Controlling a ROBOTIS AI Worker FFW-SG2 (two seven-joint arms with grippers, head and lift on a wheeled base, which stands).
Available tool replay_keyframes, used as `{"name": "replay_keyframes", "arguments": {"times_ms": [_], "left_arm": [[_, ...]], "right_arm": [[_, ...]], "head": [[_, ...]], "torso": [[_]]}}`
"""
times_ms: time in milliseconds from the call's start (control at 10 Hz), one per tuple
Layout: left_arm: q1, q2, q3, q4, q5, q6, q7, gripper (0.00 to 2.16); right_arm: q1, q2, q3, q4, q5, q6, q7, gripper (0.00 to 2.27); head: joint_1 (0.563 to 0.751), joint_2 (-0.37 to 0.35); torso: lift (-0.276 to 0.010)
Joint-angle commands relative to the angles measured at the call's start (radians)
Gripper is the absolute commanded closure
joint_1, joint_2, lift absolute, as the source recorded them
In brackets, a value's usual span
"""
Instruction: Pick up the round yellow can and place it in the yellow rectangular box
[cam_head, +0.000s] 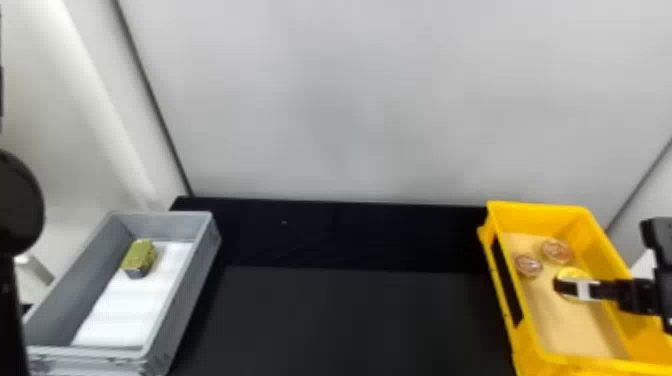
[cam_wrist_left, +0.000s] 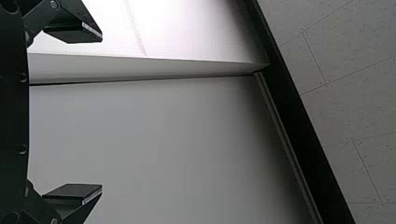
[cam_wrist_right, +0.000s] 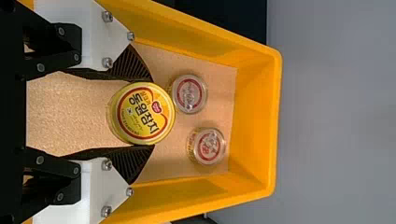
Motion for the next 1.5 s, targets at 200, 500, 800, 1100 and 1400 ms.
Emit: {"name": "replay_keyframes", "arguments": {"times_ms": [200,500,800,1100,1400], "left_arm": [[-0.001,0.000,-0.001,0.000,0.000,-0.002,-0.001,0.14],[-0.002,0.000,-0.001,0.000,0.000,-0.002,-0.001,0.14],[-0.004,-0.001,-0.003,0.000,0.000,-0.002,-0.001,0.14],[-0.004,-0.001,-0.005,0.000,0.000,-0.002,-0.001,0.14],[-0.004,-0.003,-0.003,0.000,0.000,-0.002,-0.001,0.14]], "right_arm": [[0.007,0.000,0.003,0.080,-0.030,-0.039,-0.016,0.61],[0.005,-0.006,0.001,0.124,-0.034,-0.042,-0.032,0.61],[0.008,-0.012,0.001,0.141,-0.042,-0.040,-0.036,0.61],[0.007,-0.014,0.001,0.140,-0.059,0.001,-0.055,0.48],[0.014,-0.023,0.009,0.123,-0.111,0.011,-0.072,0.08]], "head": [[0.663,0.054],[0.663,0.054],[0.663,0.054],[0.663,0.054],[0.663,0.054]], "torso": [[-0.003],[-0.003],[-0.003],[-0.003],[-0.003]]}}
